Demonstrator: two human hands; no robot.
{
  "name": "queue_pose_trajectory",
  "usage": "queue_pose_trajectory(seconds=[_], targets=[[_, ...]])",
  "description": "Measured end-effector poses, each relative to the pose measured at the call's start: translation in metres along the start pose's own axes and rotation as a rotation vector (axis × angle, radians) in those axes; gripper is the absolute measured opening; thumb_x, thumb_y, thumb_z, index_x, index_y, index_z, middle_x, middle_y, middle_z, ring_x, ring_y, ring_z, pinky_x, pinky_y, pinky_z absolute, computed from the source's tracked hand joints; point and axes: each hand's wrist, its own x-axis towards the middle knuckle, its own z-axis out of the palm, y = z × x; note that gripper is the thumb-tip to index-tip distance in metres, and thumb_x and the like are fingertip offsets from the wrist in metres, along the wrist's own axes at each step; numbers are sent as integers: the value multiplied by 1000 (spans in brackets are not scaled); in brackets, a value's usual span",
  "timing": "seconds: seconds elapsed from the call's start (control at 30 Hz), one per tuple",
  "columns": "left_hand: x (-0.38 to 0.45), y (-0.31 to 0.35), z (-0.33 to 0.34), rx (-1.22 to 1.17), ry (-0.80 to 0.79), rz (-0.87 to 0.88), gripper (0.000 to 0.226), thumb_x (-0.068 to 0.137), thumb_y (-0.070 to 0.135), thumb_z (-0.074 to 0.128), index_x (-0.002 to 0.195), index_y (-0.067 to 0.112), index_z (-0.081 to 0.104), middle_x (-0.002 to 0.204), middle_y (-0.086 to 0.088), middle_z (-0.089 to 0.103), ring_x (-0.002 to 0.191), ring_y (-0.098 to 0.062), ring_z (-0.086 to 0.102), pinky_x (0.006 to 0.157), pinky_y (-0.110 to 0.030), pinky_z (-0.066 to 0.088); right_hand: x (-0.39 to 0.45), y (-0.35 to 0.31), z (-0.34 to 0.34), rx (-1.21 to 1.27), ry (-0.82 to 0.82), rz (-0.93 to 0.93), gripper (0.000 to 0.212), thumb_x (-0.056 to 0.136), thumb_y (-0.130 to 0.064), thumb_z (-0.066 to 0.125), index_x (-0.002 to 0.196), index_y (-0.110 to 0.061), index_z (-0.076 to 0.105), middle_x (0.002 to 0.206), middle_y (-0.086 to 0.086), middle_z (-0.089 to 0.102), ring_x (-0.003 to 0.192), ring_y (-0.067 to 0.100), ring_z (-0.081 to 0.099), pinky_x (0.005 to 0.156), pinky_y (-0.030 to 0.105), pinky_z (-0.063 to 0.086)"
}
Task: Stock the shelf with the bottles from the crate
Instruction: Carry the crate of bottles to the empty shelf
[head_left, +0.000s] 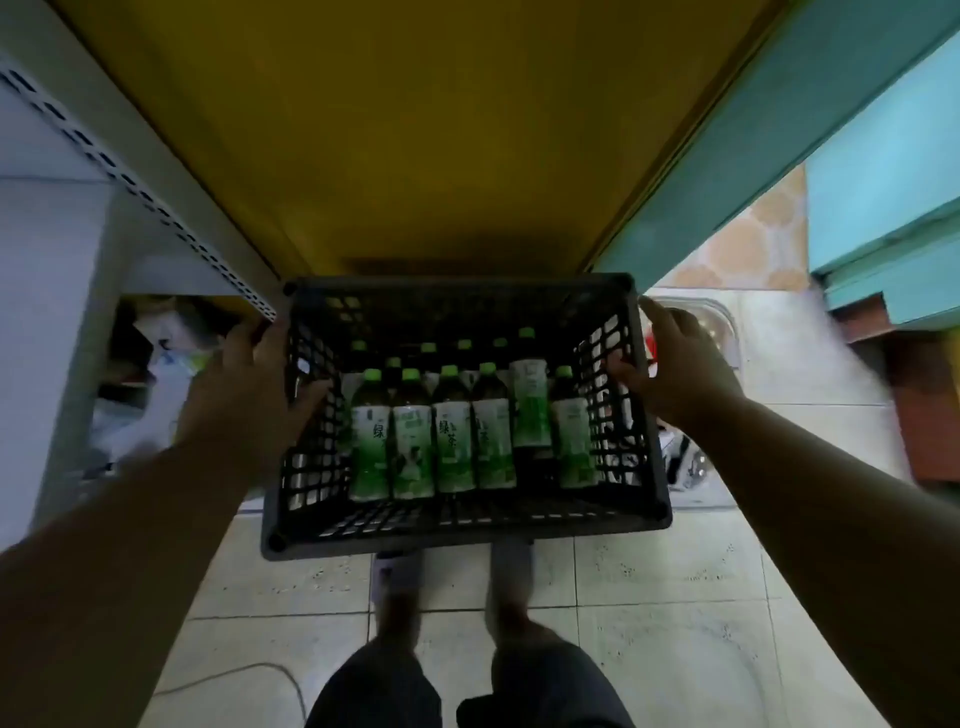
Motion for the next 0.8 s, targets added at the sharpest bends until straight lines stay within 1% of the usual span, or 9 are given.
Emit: queue_pose_trajectory(seconds=[0.17,0.23,0.33,0.4,0.5,0.57,0.7,0.73,0.8], targets=[[1,-17,75,-104,-94,-164,92,86,46,71,156,18,18,147,-31,33,112,-61,51,86,-65,50,14,31,61,127,-153,112,99,89,-42,72,158,-41,1,146,22,47,126,42,54,98,51,49],[-4,-15,94,-139,-82,-180,101,86,44,73,159,20,8,145,-30,32,108,-61,52,85,-65,50,14,33,79,179,-113,93,103,90,-41,71,158,-40,-6,145,20,53,124,40,58,97,47,49],[-2,-13,97,-220,-28,-272,104,87,41,72,160,24,0,145,-28,36,113,-56,51,87,-61,47,16,37,91,298,-9,92,102,89,-37,74,158,-44,-1,141,11,59,120,33,63,99,47,51],[-1,-19,94,-331,-14,-282,103,86,41,73,159,32,2,140,-20,49,113,-45,56,87,-55,49,16,40,91,385,0,91,102,87,-31,77,157,-47,5,142,5,59,116,27,64,97,46,54],[-2,-27,91,-482,-54,-281,105,85,35,77,157,46,3,114,-1,67,81,-14,64,66,-32,48,18,44,87,515,-47,103,105,84,-25,80,154,-56,8,135,1,60,104,29,69,78,45,62],[0,-30,93,-536,-77,-308,110,81,31,82,153,56,2,104,2,71,78,-14,66,65,-30,50,18,46,88,573,-53,116,107,80,-24,84,151,-60,12,133,-8,58,109,24,67,84,46,61],[2,-27,90,-623,-65,-380,115,72,34,88,147,66,6,102,5,71,83,-23,71,72,-46,61,17,41,87,629,-30,132,112,71,-30,90,150,-61,17,142,-8,58,124,20,60,99,49,54],[0,-25,87,-638,-68,-388,115,71,35,88,148,66,8,103,4,71,83,-23,71,70,-41,62,15,40,85,643,-30,126,113,69,-31,91,150,-60,18,143,-7,58,125,20,60,100,49,53],[-9,-20,79,-635,-54,-393,112,74,35,86,151,61,9,95,-1,72,75,-21,69,56,-19,56,6,39,79,662,-31,118,111,68,-32,91,149,-61,20,141,-8,60,123,19,62,101,50,53]])
